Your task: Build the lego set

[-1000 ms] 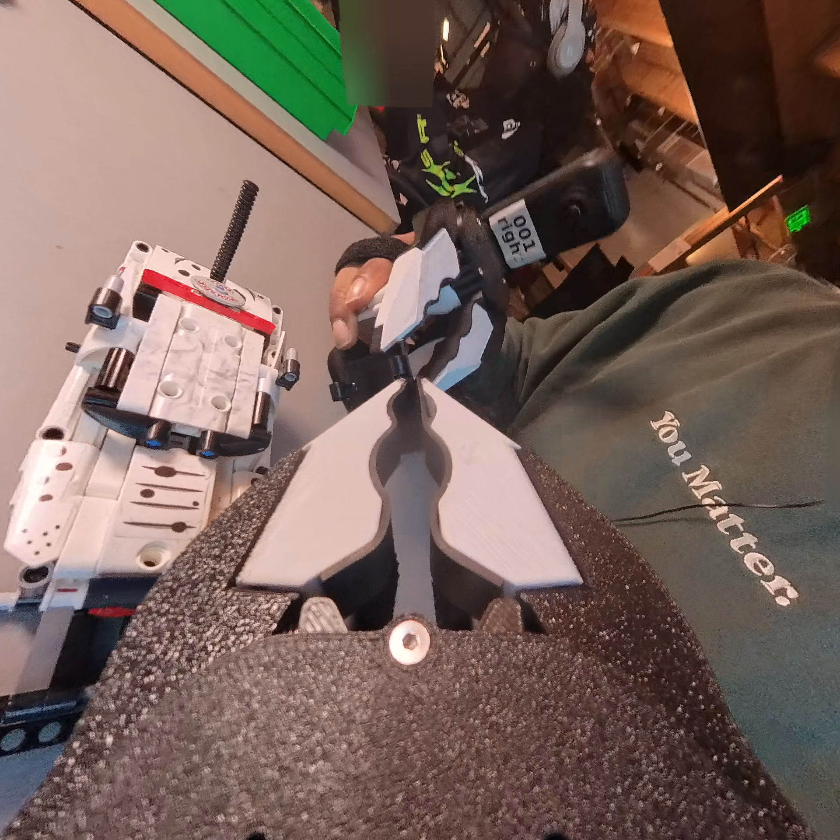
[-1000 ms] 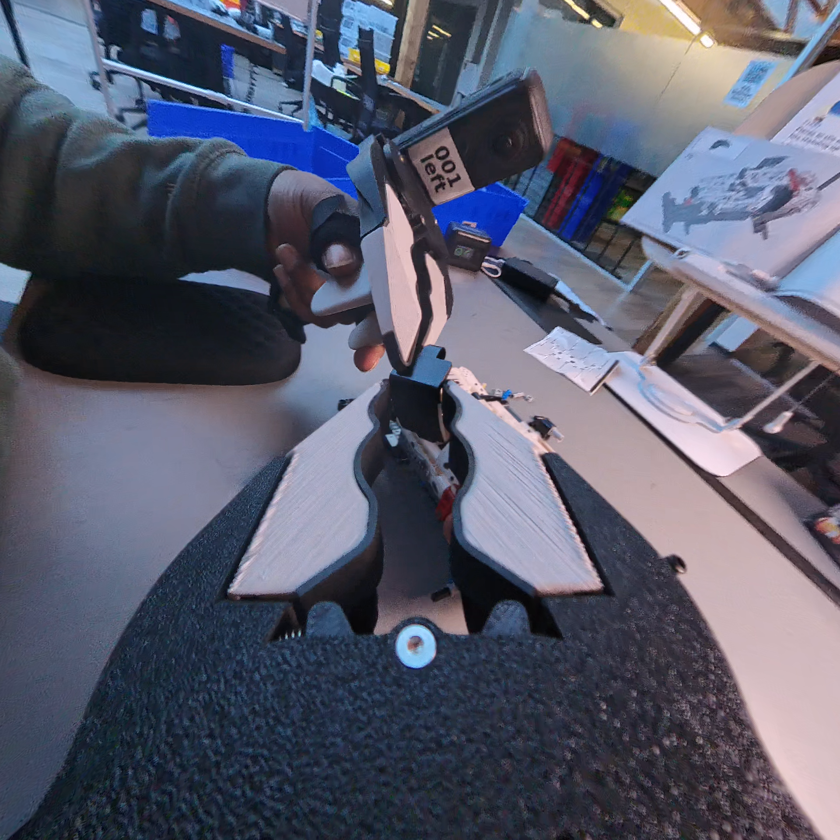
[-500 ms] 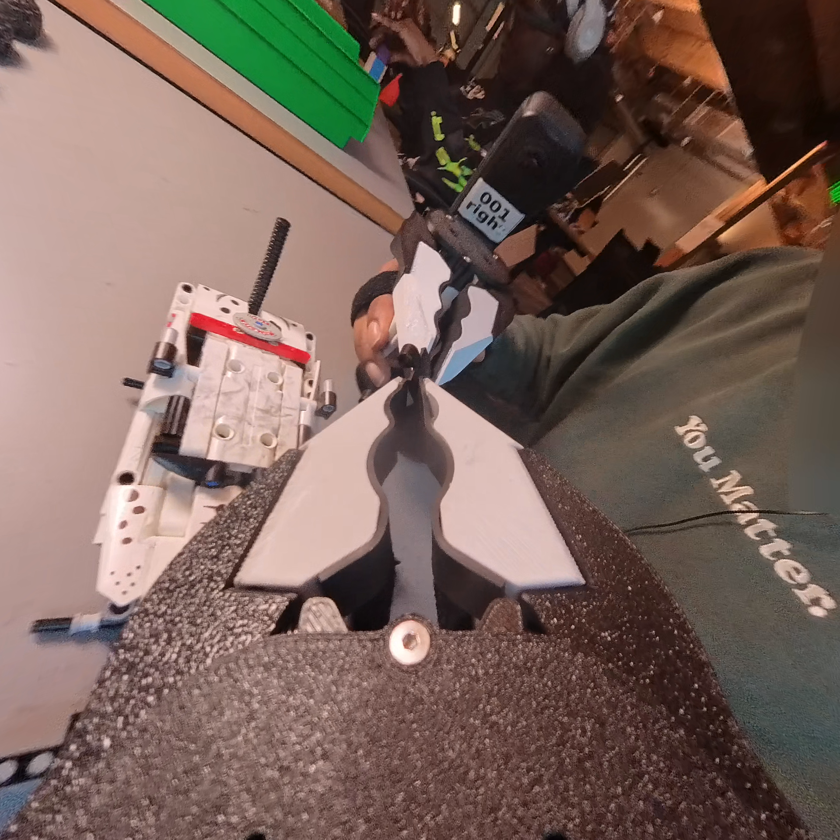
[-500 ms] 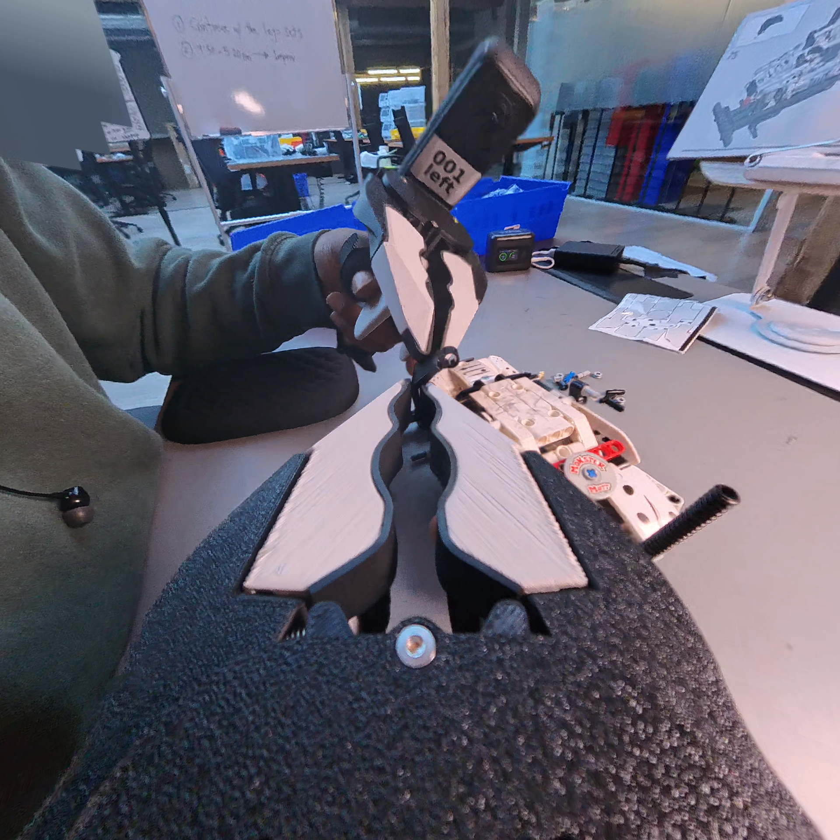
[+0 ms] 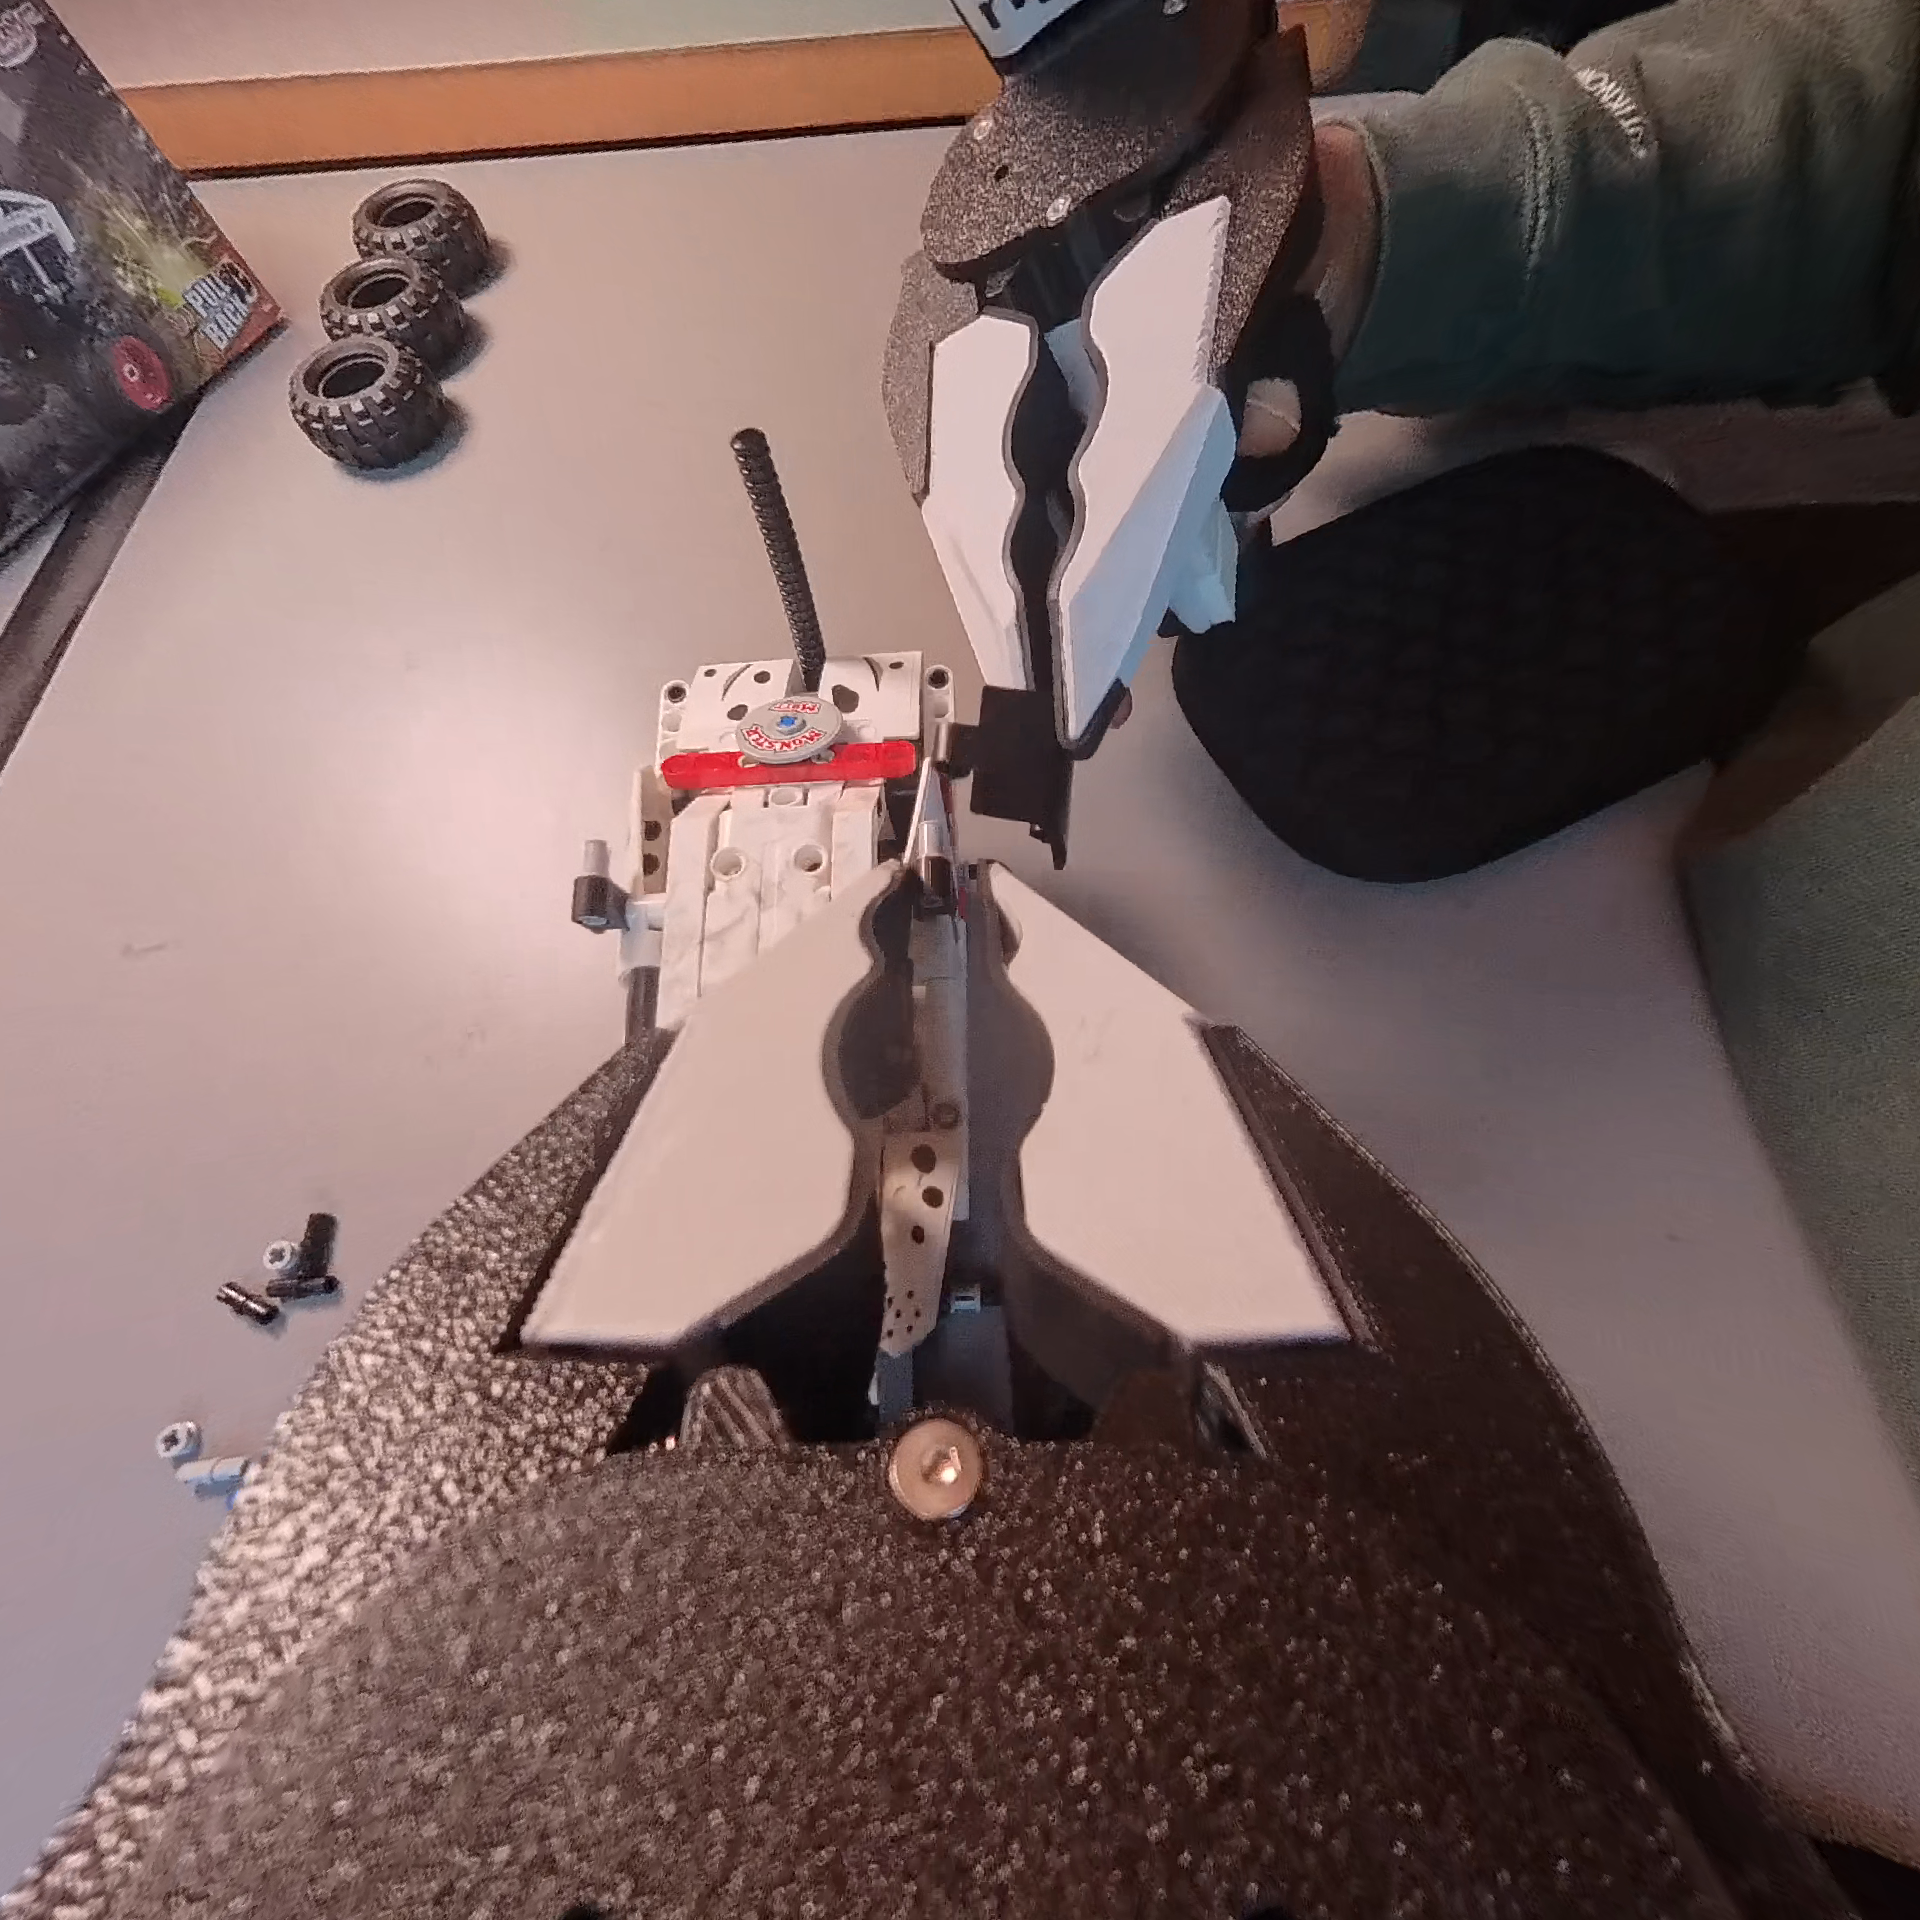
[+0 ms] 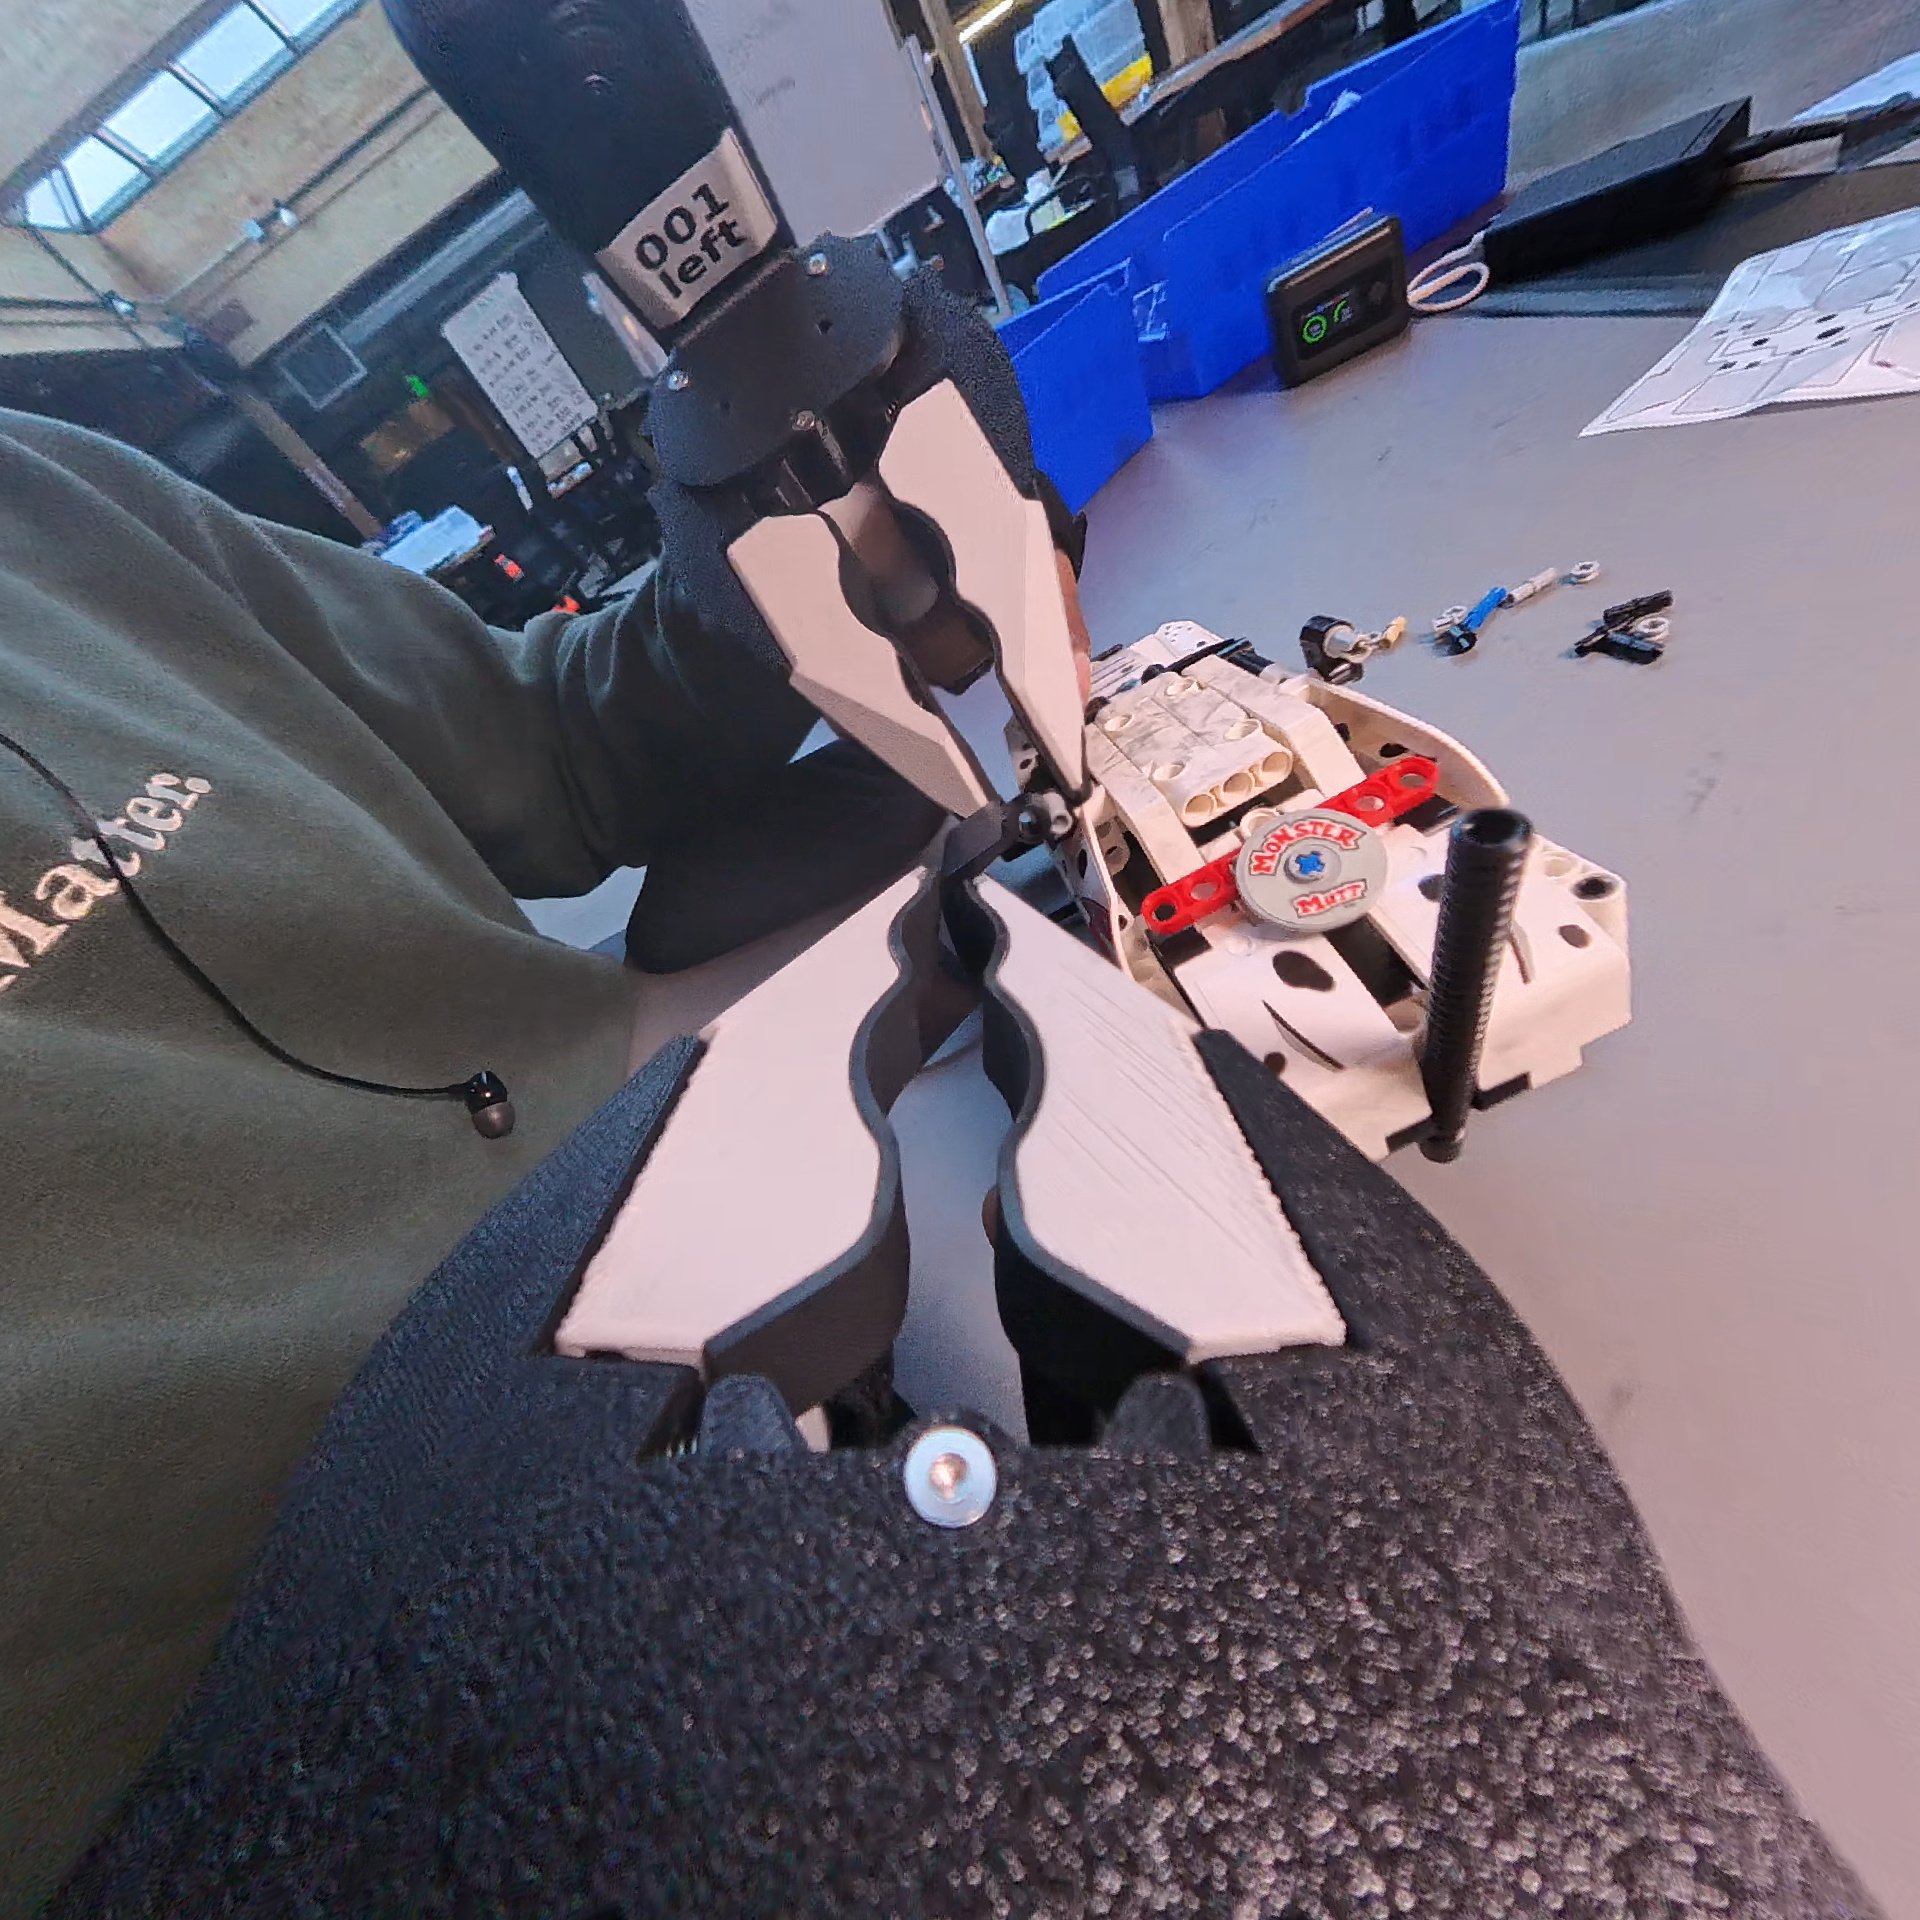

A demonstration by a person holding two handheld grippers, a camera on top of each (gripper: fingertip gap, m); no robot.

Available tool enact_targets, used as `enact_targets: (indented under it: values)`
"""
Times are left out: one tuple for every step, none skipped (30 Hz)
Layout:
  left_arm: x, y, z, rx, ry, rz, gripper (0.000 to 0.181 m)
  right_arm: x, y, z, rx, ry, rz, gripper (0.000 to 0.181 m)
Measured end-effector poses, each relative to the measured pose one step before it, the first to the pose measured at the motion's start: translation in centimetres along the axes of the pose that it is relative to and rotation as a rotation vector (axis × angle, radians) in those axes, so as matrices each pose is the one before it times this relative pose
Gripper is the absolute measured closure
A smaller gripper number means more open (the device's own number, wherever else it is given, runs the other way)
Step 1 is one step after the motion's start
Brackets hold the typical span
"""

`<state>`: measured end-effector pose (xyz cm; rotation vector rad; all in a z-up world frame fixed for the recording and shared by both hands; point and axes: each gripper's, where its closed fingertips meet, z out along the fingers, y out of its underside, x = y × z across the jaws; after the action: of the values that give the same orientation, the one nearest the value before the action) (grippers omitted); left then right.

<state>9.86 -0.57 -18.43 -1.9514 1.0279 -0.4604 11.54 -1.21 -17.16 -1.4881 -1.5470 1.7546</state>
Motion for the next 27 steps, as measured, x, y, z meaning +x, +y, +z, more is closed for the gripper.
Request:
enact_targets:
  values:
    - [-0.03,-0.035,0.11,-0.0014,-0.0035,0.011,0.172,0.085,0.219,0.148,-0.0168,-0.0121,0.0073,0.179]
    - [-0.025,-0.021,0.026,-0.0001,-0.0011,0.0066,0.172,0.164,0.214,0.123,-0.0167,-0.0086,0.007,0.179]
    - [-0.015,0.003,-0.011,0.0015,-0.0003,0.0055,0.172,0.182,0.159,0.113,-0.0127,-0.0062,0.0067,0.179]
    - [-0.077,0.037,-0.009,0.0,-0.0062,0.0047,0.174,0.099,0.009,0.072,-0.004,-0.008,0.0058,0.179]
    - [-0.101,0.021,-0.009,0.0019,-0.0083,0.0022,0.176,0.044,-0.086,0.027,-0.0002,-0.0095,0.0071,0.179]
    - [-0.044,0.013,-0.001,0.0023,-0.0041,0.0013,0.176,0.09,-0.048,0.02,-0.0026,-0.0053,0.0066,0.179]
    - [0.004,0.001,-0.014,0.0022,-0.0001,0.0003,0.177,0.096,-0.021,0.009,-0.0033,-0.0033,0.0031,0.179]
    - [0.015,0.002,-0.017,0.0036,0.0012,0.0008,0.178,0.005,-0.032,0.02,0.0003,-0.0077,0.0066,0.179]
    - [0.023,-0.002,-0.009,0.0053,0.0038,-0.0018,0.178,0.005,0.009,0.018,-0.001,-0.0089,0.0121,0.179]
    - [0.028,0.0,-0.038,0.0079,0.0072,-0.0055,0.178,-0.023,0.012,0.01,0.0009,-0.0093,0.0116,0.179]
    - [0.065,0.005,-0.028,0.0107,0.0115,-0.0103,0.177,-0.048,0.078,0.019,-0.0027,-0.011,0.0112,0.179]
    - [0.076,-0.025,-0.032,0.0121,0.0115,-0.0088,0.177,-0.088,0.121,0.051,-0.0043,-0.014,0.0121,0.179]
    - [0.026,0.014,-0.042,0.0089,0.0043,-0.0039,0.178,-0.062,0.054,0.047,0.0001,-0.0128,0.0131,0.179]
    - [0.029,0.007,-0.031,0.0047,0.0016,0.0004,0.178,-0.046,0.058,0.055,-0.0001,-0.0126,0.0152,0.179]
    - [0.023,0.005,-0.009,0.0011,0.0001,-0.0003,0.178,0.026,0.137,0.065,-0.0055,-0.0104,0.0207,0.179]
    - [0.026,0.008,0.017,-0.0011,-0.0019,0.0021,0.178,0.096,0.196,0.069,-0.0118,-0.0066,0.0252,0.178]
    - [0.053,0.03,-0.011,-0.0041,-0.0058,0.0118,0.178,-0.03,0.019,0.053,-0.0052,-0.0109,0.0183,0.178]
    - [-0.029,0.041,-0.038,-0.0065,-0.0143,0.0205,0.177,-0.019,-0.017,0.037,-0.0035,-0.0025,0.0113,0.178]
    - [-0.035,0.032,-0.082,-0.007,-0.0145,0.0181,0.176,0.035,-0.037,0.041,-0.0026,0.0045,0.0032,0.178]
    - [-0.01,-0.019,-0.133,-0.0016,-0.0085,0.0062,0.176,0.016,-0.073,0.03,0.0011,0.0056,-0.0001,0.178]
    - [0.0,-0.082,-0.184,0.0066,-0.0012,-0.0113,0.174,-0.034,-0.057,0.019,0.0002,0.003,0.0037,0.178]
    - [0.106,-0.177,-0.224,0.0146,0.0112,-0.0282,0.172,-0.04,-0.074,0.0,0.0016,0.0033,0.0058,0.178]
    - [0.276,-0.243,-0.252,0.0201,0.0226,-0.0364,0.168,0.008,-0.003,-0.008,-0.0018,0.0056,0.0036,0.178]
    - [0.099,-0.183,-0.256,0.016,0.0064,-0.0353,0.165,0.002,-0.023,-0.018,0.0001,0.007,0.0001,0.178]
    - [0.002,-0.092,-0.212,0.0104,-0.0066,-0.0258,0.164,0.025,-0.022,-0.01,0.0003,0.0098,-0.0026,0.178]
    - [0.065,0.014,-0.087,0.0031,-0.0084,-0.02,0.164,0.051,-0.008,0.008,0.0,0.0133,-0.0041,0.178]
    - [0.203,0.129,0.057,-0.003,-0.0055,-0.0112,0.16,0.121,-0.014,0.011,0.0012,0.0159,-0.0018,0.178]
